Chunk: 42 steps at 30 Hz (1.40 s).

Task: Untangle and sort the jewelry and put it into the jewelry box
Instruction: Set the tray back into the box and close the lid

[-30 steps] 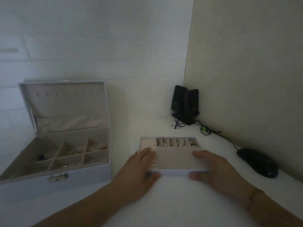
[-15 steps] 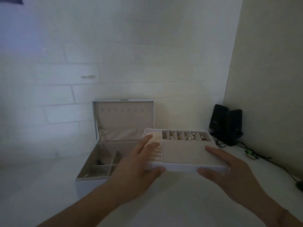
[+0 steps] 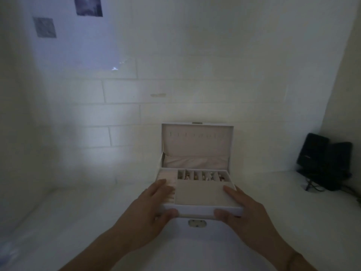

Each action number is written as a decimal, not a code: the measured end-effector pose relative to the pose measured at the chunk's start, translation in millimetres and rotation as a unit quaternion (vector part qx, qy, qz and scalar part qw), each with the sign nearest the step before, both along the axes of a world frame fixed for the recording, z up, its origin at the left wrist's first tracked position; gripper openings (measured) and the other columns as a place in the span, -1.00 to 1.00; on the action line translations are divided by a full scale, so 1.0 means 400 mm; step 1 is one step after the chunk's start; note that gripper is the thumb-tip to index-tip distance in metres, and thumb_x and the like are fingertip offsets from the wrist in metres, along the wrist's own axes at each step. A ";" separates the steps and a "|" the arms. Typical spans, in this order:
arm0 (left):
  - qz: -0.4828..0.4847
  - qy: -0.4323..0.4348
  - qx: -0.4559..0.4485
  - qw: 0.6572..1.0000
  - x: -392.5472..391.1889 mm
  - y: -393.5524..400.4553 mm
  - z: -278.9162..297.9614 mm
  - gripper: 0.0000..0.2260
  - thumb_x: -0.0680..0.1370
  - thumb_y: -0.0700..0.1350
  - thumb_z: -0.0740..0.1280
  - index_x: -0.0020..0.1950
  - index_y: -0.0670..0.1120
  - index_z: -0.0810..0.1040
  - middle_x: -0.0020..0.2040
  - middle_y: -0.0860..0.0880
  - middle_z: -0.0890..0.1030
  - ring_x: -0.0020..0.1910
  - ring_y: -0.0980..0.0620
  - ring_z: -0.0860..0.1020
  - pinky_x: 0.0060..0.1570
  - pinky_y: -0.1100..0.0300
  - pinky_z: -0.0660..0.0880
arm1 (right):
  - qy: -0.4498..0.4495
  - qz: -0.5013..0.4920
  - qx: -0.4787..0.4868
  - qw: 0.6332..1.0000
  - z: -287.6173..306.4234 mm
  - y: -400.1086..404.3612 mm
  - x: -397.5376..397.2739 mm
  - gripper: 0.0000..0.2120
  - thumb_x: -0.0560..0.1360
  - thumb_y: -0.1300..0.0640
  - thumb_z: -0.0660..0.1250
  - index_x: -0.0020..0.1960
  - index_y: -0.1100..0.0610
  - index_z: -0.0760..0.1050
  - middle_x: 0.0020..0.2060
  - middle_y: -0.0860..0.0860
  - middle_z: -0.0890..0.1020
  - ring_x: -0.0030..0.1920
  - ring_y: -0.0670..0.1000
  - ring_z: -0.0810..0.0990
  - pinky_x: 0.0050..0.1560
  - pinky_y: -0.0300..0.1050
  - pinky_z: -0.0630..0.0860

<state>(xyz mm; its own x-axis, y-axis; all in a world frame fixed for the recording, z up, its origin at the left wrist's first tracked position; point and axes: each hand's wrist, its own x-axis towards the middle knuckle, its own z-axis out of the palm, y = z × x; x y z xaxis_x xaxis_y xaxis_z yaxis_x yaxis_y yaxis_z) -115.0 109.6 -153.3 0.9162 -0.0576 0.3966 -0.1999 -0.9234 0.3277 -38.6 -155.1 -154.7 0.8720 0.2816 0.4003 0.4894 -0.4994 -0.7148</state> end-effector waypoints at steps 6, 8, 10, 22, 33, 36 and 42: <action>-0.012 0.007 0.031 0.999 -0.003 -0.018 0.017 -0.27 0.42 0.42 -0.10 0.48 0.10 0.28 0.52 0.12 0.21 0.46 0.07 0.25 0.28 0.39 0.08 | -0.014 -0.009 -0.046 0.999 -0.008 -0.021 0.011 0.06 -0.01 -0.69 0.09 0.33 -0.12 0.43 0.38 -0.10 0.40 0.32 -0.21 0.33 0.36 -0.29 0.19; -0.010 0.005 0.041 0.999 -0.006 -0.017 0.016 -0.28 0.43 0.42 -0.12 0.48 0.11 0.27 0.53 0.12 0.20 0.47 0.08 0.21 0.28 0.39 0.04 | -0.021 -0.008 -0.047 0.999 -0.017 -0.018 0.015 0.04 0.02 -0.68 0.10 0.33 -0.11 0.43 0.38 -0.10 0.39 0.35 -0.18 0.33 0.38 -0.27 0.18; 0.000 0.004 0.040 0.999 -0.004 -0.015 0.007 -0.27 0.42 0.45 -0.14 0.47 0.14 0.26 0.55 0.10 0.17 0.48 0.08 0.19 0.30 0.38 0.03 | -0.036 -0.012 -0.062 0.997 -0.031 -0.015 0.021 0.00 0.07 -0.67 0.07 0.33 -0.11 0.43 0.38 -0.13 0.37 0.37 -0.18 0.30 0.39 -0.26 0.15; -0.003 -0.068 -0.202 0.977 0.031 0.006 -0.091 -0.53 0.43 0.47 0.09 0.22 0.33 0.44 0.45 0.34 0.18 0.32 0.42 0.33 0.15 0.30 0.48 | -0.012 -0.013 0.084 0.996 -0.007 -0.013 0.054 -0.59 0.42 -0.41 0.12 0.16 -0.27 0.47 0.27 -0.09 0.51 0.10 -0.27 0.53 0.05 -0.40 0.45; -0.003 -0.044 -0.468 0.883 0.047 0.034 -0.091 -0.56 0.54 0.24 0.21 0.38 0.15 0.38 0.30 0.04 0.52 0.21 0.13 0.54 -0.03 0.42 0.51 | 0.174 0.017 0.242 0.954 0.233 0.060 0.240 -0.40 0.52 -0.33 -0.02 0.49 -0.13 0.07 0.43 -0.05 0.33 0.37 0.08 0.36 0.41 0.22 0.15; -0.015 -0.065 -0.465 0.883 0.045 0.033 -0.090 -0.42 0.46 0.34 0.16 0.43 0.13 0.31 0.36 0.16 0.43 0.20 0.34 0.48 -0.03 0.50 0.45 | 0.147 0.010 0.266 0.953 0.216 0.040 0.201 -0.48 0.55 -0.29 -0.05 0.44 -0.12 0.19 0.31 -0.08 0.45 0.22 0.01 0.47 0.38 0.12 0.16; -0.030 -0.067 -0.529 0.845 0.047 0.027 -0.073 -0.32 0.29 0.55 0.09 0.33 0.28 0.31 0.29 0.27 0.44 0.19 0.26 0.51 -0.05 0.38 0.49 | 0.049 -0.011 0.187 0.981 0.076 -0.026 0.130 -0.71 0.59 -0.12 0.16 0.29 -0.15 0.43 0.10 -0.38 0.54 0.24 -0.24 0.46 0.13 -0.32 0.37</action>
